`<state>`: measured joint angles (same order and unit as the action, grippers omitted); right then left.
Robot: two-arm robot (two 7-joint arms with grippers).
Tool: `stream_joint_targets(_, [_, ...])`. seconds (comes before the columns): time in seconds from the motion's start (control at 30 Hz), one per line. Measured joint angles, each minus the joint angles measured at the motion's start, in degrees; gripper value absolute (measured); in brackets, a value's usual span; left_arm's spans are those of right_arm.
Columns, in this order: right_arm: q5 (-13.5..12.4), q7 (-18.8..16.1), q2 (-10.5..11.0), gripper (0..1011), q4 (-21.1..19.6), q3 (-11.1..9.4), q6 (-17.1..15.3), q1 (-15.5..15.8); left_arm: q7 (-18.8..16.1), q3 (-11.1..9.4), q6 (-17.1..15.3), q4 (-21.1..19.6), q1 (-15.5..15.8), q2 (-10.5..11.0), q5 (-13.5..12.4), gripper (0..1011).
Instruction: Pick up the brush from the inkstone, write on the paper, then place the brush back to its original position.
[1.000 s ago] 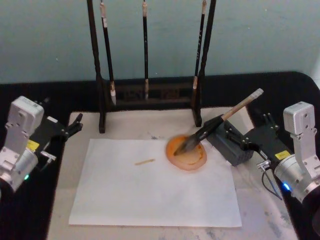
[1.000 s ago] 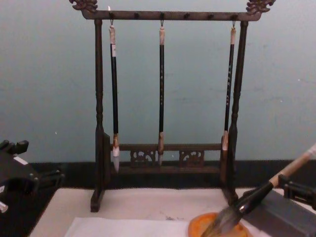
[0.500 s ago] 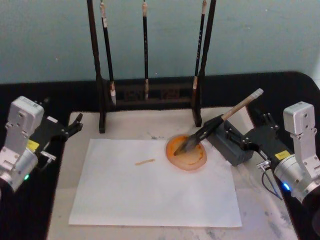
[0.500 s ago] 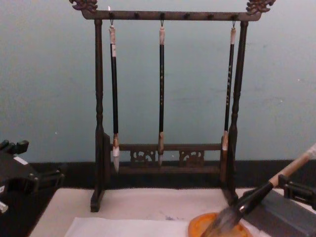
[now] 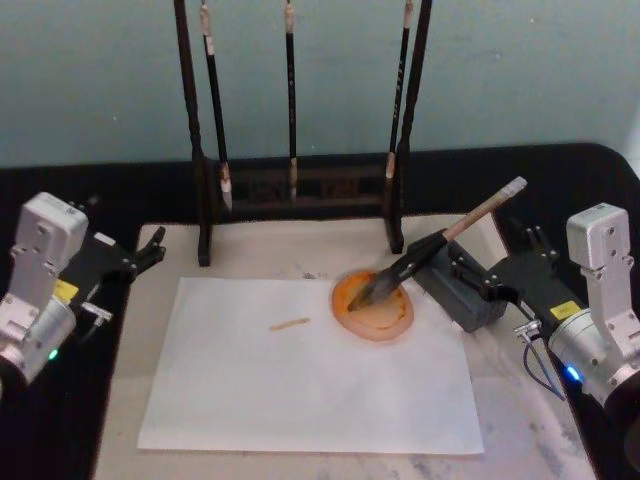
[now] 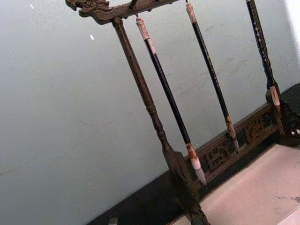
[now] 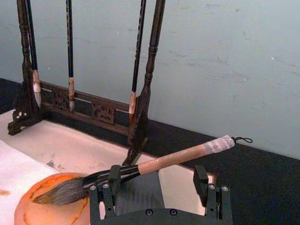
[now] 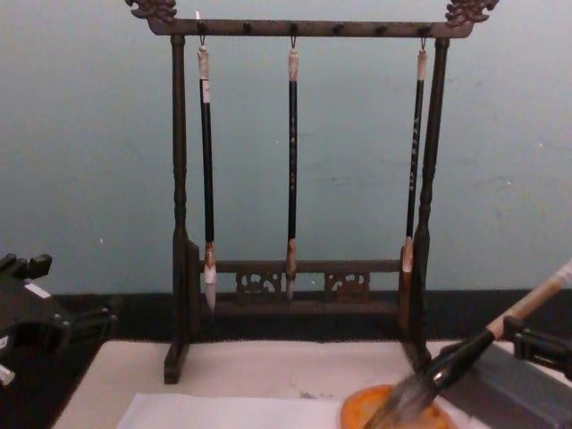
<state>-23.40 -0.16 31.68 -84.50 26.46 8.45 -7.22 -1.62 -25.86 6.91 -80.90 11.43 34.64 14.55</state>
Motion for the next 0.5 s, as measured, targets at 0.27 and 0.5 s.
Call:
stream_joint_targets(0.27, [0.00, 0.00, 0.00, 1000, 0.00, 0.00, 0.00, 0.00, 0.00, 0.00, 0.00, 0.00, 0.00, 0.00, 0.00, 1010])
stream_joint_targets(0.5, [0.00, 0.00, 0.00, 1000, 0.00, 0.00, 0.00, 0.00, 0.00, 0.00, 0.00, 0.00, 0.00, 0.00, 0.00, 1010])
